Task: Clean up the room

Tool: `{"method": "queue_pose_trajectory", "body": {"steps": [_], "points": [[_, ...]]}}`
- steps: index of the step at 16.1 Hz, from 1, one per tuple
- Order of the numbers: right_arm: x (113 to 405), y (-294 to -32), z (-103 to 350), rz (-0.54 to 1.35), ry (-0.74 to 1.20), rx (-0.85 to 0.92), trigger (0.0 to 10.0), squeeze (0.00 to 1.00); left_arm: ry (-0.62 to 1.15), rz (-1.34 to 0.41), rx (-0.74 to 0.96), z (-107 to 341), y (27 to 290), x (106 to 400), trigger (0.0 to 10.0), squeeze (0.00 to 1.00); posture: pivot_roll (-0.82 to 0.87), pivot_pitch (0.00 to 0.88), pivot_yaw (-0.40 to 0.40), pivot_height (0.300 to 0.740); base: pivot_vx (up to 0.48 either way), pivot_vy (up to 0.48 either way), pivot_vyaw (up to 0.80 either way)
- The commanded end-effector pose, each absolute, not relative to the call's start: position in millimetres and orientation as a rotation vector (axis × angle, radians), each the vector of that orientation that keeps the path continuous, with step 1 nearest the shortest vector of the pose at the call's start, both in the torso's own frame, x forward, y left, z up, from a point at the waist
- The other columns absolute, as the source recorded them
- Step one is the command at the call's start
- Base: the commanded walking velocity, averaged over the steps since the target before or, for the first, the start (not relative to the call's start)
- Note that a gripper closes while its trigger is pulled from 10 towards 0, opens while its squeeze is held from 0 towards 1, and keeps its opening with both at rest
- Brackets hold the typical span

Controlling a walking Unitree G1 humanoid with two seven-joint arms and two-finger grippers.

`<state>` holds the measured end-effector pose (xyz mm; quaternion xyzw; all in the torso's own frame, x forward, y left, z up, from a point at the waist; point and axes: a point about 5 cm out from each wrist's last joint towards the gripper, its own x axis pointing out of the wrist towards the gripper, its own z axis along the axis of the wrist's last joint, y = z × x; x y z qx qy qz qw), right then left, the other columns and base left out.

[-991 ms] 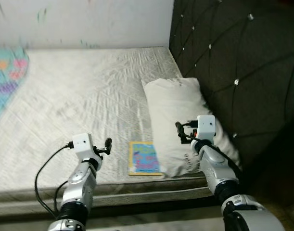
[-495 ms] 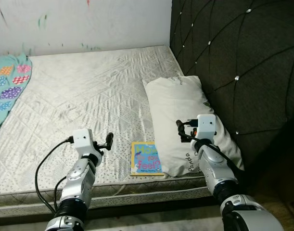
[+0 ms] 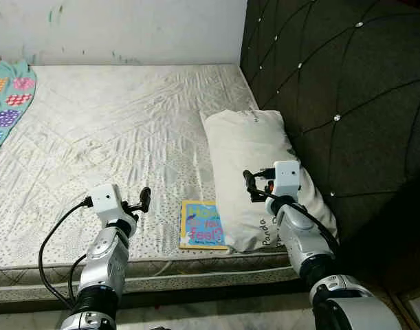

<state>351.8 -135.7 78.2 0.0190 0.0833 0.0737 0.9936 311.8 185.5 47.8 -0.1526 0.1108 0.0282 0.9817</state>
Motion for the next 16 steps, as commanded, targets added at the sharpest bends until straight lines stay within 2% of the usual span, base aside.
{"method": "queue_pose_trajectory", "body": {"steps": [1, 12, 16], "points": [[352.5, -139.0, 76.8, 0.136, 0.186, 0.044, 10.0, 0.0, 0.218, 0.049, -0.304, 51.6, 185.4, 314.5, 10.0, 0.0, -0.02, 0.039, -0.022, 0.74, 0.0, 0.48, 0.0], [352.9, -140.8, 75.9, 0.138, 0.199, 0.045, 10.0, 0.0, 0.222, 0.042, -0.3, 51.6, 181.5, 315.2, 10.0, 0.0, -0.02, 0.026, -0.029, 0.74, 0.0, 0.466, 0.0], [353.9, -143.0, 77.0, 0.131, 0.198, 0.053, 10.0, 0.0, 0.201, 0.033, -0.3, 55.4, 179.0, 316.4, 10.0, 0.0, -0.02, 0.036, -0.029, 0.74, 0.0, 0.0, 0.0]]}}
